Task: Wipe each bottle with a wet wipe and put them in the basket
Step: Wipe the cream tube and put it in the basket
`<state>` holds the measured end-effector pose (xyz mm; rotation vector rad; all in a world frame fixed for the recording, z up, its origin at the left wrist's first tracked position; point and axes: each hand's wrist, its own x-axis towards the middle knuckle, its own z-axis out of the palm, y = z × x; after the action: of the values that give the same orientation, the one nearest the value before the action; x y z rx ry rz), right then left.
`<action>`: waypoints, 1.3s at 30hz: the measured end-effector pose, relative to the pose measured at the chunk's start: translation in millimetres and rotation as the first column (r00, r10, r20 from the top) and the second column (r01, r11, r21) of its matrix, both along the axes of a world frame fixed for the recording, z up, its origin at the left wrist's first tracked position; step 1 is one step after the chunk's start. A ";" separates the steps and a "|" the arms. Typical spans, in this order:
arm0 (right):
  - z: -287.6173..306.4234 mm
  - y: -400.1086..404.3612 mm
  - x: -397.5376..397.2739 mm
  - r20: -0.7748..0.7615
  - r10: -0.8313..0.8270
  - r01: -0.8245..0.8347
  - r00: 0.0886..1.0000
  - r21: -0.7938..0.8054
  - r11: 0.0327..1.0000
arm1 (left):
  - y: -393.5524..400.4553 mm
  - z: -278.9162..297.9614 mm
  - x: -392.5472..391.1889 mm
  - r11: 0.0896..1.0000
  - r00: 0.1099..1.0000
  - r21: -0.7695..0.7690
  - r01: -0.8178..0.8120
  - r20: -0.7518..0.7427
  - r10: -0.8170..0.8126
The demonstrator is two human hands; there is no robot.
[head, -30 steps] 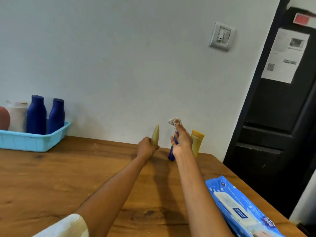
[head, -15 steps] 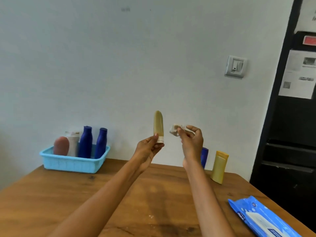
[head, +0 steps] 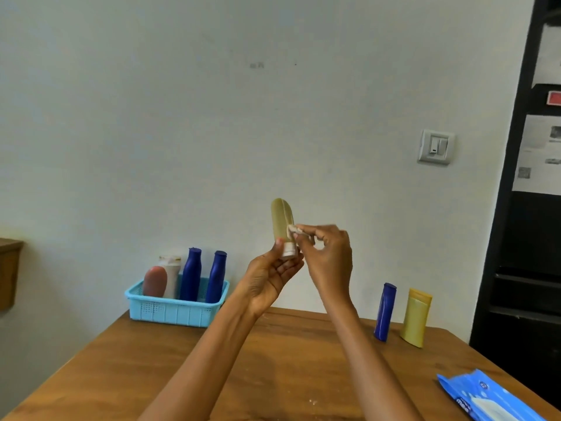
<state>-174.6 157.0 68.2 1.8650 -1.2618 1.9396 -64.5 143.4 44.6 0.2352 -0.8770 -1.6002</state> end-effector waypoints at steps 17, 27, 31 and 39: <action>18.0 13.9 28.3 -0.268 -0.045 0.047 0.962 0.003 0.999 | 7.7 10.6 21.5 1.000 0.999 0.001 -0.021 -0.034 0.021; 73.8 -11.3 35.8 -0.235 -0.066 0.097 0.970 0.124 0.987 | 11.3 10.1 14.8 0.996 0.999 0.089 -0.002 0.038 -0.002; 50.3 1.9 39.0 -0.327 0.035 0.008 0.945 0.128 0.992 | 9.0 11.0 24.3 0.997 1.000 0.072 -0.023 -0.014 0.024; 32.9 11.5 25.0 -0.318 0.067 -0.034 0.946 0.109 0.993 | 15.0 14.3 30.3 0.997 0.998 0.066 0.037 -0.052 -0.034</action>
<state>-149.6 168.5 101.1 2.1738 -1.2394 1.5314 -34.1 158.4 58.9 0.2265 -0.7937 -1.6632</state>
